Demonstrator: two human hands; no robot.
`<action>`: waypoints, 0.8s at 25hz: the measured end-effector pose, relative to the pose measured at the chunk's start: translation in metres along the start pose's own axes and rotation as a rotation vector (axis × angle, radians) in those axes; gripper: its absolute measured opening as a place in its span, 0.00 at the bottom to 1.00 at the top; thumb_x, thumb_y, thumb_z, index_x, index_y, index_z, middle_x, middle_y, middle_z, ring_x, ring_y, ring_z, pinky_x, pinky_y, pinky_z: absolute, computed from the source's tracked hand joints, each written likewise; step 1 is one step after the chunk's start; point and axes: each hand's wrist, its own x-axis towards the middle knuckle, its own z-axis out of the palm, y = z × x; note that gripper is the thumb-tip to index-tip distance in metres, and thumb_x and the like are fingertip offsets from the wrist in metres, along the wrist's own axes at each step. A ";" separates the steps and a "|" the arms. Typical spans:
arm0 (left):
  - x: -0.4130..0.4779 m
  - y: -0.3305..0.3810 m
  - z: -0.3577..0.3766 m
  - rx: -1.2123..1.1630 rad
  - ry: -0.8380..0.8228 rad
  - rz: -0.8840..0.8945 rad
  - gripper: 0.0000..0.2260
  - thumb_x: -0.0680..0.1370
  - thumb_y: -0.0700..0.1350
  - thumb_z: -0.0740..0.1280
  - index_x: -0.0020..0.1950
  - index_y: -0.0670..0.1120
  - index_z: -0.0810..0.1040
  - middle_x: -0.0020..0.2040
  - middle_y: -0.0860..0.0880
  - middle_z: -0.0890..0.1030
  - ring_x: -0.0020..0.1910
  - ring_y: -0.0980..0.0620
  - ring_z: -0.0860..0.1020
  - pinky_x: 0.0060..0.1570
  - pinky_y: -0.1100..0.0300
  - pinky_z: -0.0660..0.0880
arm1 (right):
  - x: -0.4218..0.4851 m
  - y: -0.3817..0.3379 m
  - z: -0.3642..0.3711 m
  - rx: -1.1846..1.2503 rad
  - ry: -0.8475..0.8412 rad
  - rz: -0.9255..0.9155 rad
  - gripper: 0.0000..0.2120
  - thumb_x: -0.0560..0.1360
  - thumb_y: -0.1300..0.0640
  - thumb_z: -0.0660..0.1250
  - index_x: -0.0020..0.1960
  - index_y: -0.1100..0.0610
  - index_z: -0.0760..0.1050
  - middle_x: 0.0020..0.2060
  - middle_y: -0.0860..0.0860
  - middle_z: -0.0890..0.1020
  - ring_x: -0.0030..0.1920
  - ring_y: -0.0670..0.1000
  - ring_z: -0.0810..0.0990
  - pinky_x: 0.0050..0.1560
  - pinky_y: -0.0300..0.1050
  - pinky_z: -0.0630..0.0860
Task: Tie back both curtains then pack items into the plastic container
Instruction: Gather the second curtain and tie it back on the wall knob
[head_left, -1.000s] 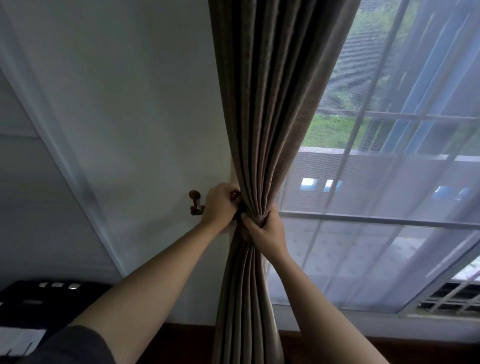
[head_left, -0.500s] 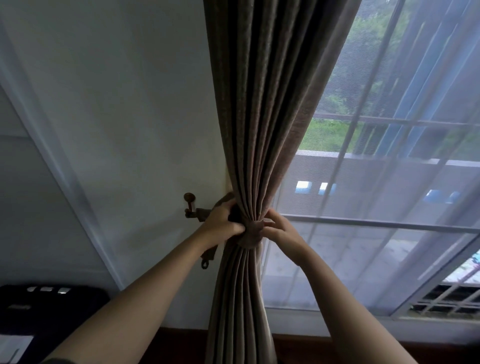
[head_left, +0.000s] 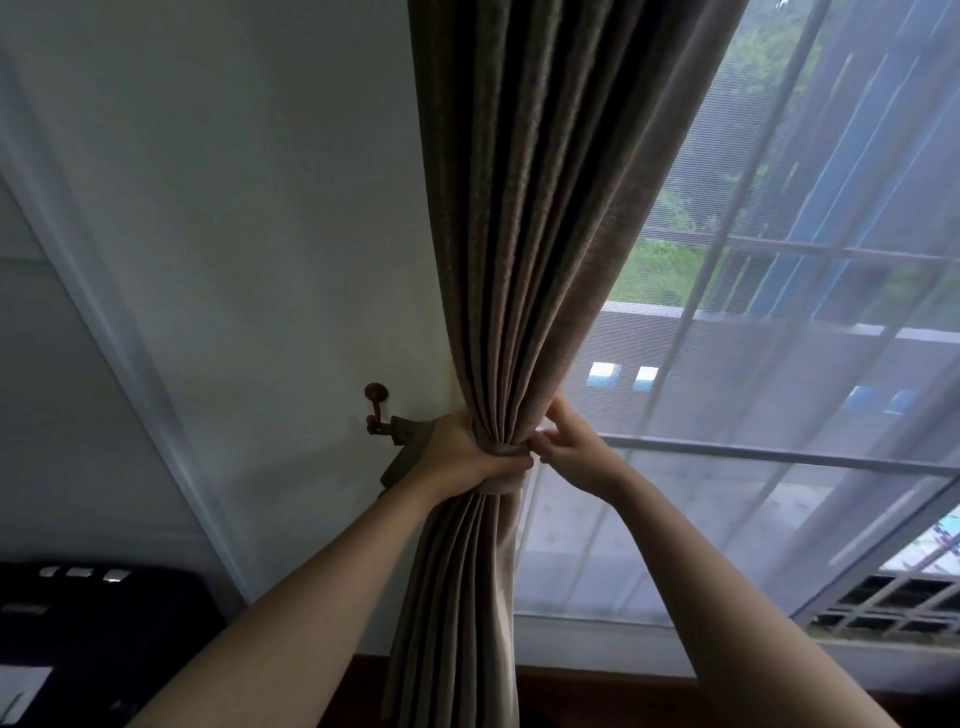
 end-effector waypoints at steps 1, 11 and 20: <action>0.000 -0.002 0.000 -0.007 -0.003 -0.002 0.18 0.63 0.43 0.80 0.49 0.51 0.80 0.45 0.54 0.84 0.42 0.69 0.80 0.40 0.75 0.74 | 0.002 0.001 -0.002 -0.009 -0.023 -0.013 0.22 0.78 0.69 0.58 0.59 0.43 0.64 0.53 0.41 0.75 0.42 0.46 0.80 0.42 0.42 0.77; 0.001 -0.010 -0.006 0.006 -0.090 0.080 0.20 0.64 0.44 0.79 0.55 0.47 0.81 0.49 0.51 0.85 0.50 0.59 0.82 0.53 0.60 0.79 | 0.022 -0.001 -0.025 -0.635 -0.186 -0.060 0.03 0.76 0.52 0.66 0.48 0.50 0.77 0.40 0.43 0.75 0.37 0.37 0.73 0.40 0.33 0.66; 0.002 -0.020 -0.001 0.019 -0.038 0.051 0.26 0.62 0.52 0.79 0.57 0.46 0.79 0.51 0.52 0.84 0.52 0.59 0.81 0.54 0.58 0.79 | 0.017 0.029 -0.021 -0.779 0.120 -0.342 0.22 0.73 0.40 0.61 0.29 0.54 0.72 0.29 0.45 0.73 0.33 0.48 0.70 0.42 0.43 0.65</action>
